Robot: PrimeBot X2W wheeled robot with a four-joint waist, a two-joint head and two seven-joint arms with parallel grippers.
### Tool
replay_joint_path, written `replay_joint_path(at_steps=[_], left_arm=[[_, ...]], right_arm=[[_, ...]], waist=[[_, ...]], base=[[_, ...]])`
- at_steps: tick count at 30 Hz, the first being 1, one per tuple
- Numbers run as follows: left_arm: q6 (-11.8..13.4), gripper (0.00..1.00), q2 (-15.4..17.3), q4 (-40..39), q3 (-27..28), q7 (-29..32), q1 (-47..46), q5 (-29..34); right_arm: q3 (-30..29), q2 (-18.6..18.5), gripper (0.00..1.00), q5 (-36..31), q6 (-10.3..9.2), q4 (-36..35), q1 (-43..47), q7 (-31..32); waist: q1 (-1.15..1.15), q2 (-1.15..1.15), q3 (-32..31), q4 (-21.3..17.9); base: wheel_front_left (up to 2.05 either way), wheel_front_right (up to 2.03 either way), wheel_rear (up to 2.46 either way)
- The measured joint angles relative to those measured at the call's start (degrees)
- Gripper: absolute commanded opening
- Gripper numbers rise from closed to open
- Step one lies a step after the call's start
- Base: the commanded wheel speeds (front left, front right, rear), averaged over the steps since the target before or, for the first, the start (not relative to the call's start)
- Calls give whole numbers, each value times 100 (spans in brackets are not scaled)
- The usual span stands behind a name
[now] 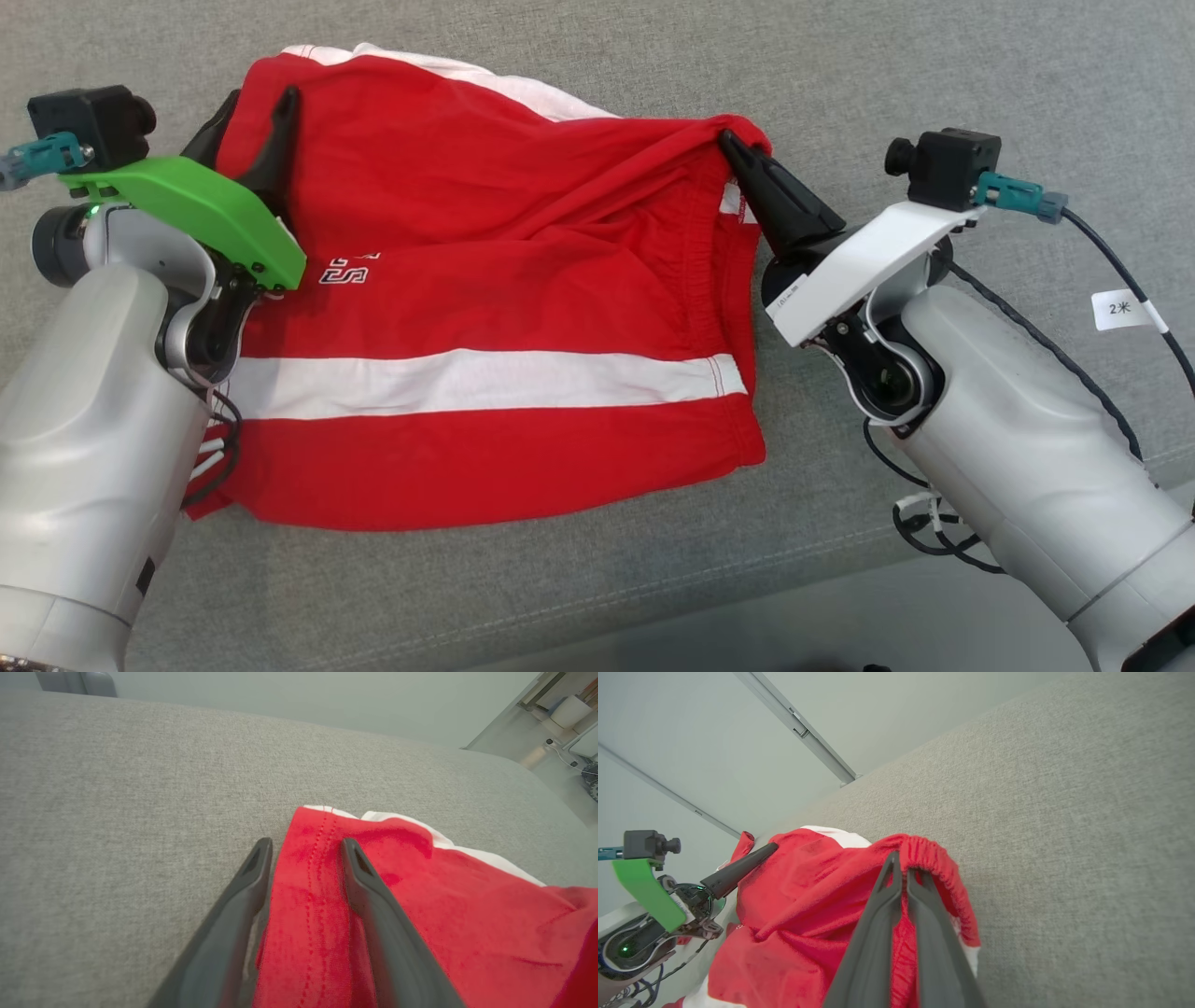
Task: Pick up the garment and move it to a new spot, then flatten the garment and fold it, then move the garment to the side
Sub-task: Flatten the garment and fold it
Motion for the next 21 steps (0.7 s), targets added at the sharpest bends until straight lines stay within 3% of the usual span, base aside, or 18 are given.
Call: replay_joint_path(at_steps=[6,21], left_arm=[[-68,0,-129,109,26,-76,-255,-58],[-41,0,-33,564,253,-782,-917,248]], right_arm=[[-31,-64,0,25,0,-42,0,-10],[-299,-46,0,23,0,-65,-377,-105]], waist=[[0,0,19,-16],[0,0,140,-64]], base=[[0,0,0],[0,0,0]])
